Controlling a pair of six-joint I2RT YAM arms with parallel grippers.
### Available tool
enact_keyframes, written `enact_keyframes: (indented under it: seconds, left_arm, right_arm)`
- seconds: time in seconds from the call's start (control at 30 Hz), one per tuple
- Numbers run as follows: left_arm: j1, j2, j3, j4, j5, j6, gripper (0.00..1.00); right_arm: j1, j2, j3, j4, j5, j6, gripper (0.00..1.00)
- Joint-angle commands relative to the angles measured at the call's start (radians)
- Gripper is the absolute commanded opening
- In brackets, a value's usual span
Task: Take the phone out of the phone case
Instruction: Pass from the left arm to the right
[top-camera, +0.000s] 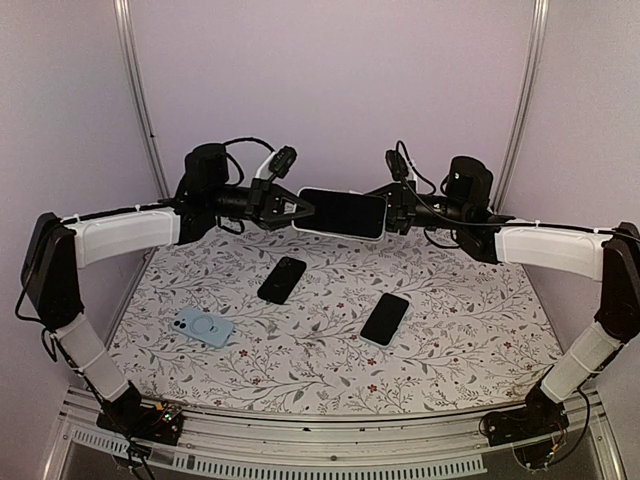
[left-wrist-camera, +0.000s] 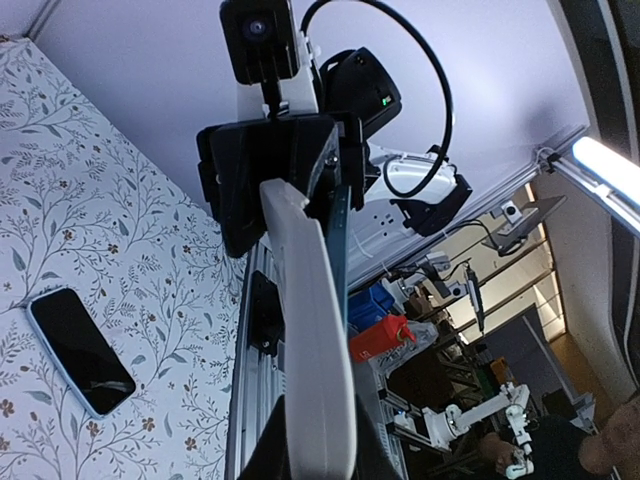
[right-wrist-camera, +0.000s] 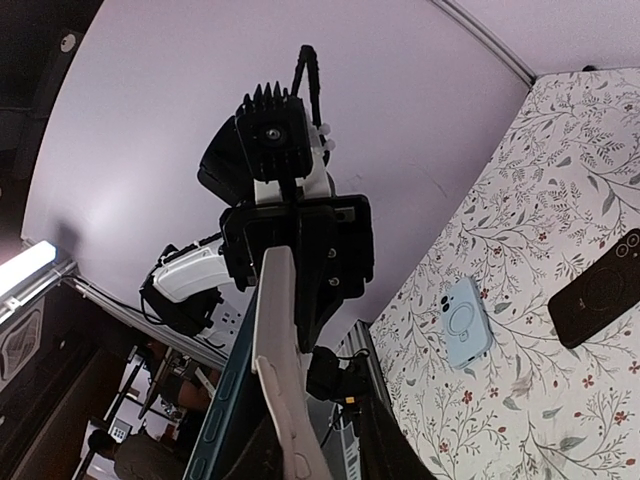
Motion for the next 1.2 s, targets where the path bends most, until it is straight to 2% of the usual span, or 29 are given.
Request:
enact_keyframes:
  seconds: [0.0,0.1,0.23,0.43,0.6,0.77,1.03,1.17]
  left_arm:
    - [0.038,0.026,-0.019,-0.055,-0.173,0.038,0.0]
    - [0.042,0.03,-0.023,-0.061,-0.192,0.029,0.08]
    - [0.047,0.039,-0.027,-0.059,-0.212,0.002,0.23]
    - [0.055,0.038,-0.039,-0.055,-0.245,-0.048,0.49]
    - [0.063,0.009,-0.094,-0.012,-0.27,-0.113,0.65]
    - [0.064,-0.028,-0.177,0.104,-0.283,-0.258,0.74]
    - [0.043,-0.1,-0.318,0.339,-0.373,-0.529,0.81]
    - [0.005,-0.106,-0.331,0.386,-0.433,-0.598,0.85]
  right_arm:
    - [0.018,-0.008,0.002,0.049,-0.035,0.031,0.16]
    - [0.018,-0.004,0.002,0.051,-0.02,0.029,0.07]
    - [0.018,-0.016,0.002,0.051,0.049,0.007,0.01]
    - [0.018,-0.03,-0.003,0.057,0.148,-0.057,0.0]
    - [0.019,-0.058,-0.029,0.064,0.258,-0.142,0.0]
    - [0.03,-0.08,-0.057,0.102,0.365,-0.217,0.0]
    - [0.075,-0.075,-0.059,0.146,0.554,-0.38,0.0]
    - [0.099,-0.052,-0.042,0.16,0.623,-0.448,0.0]
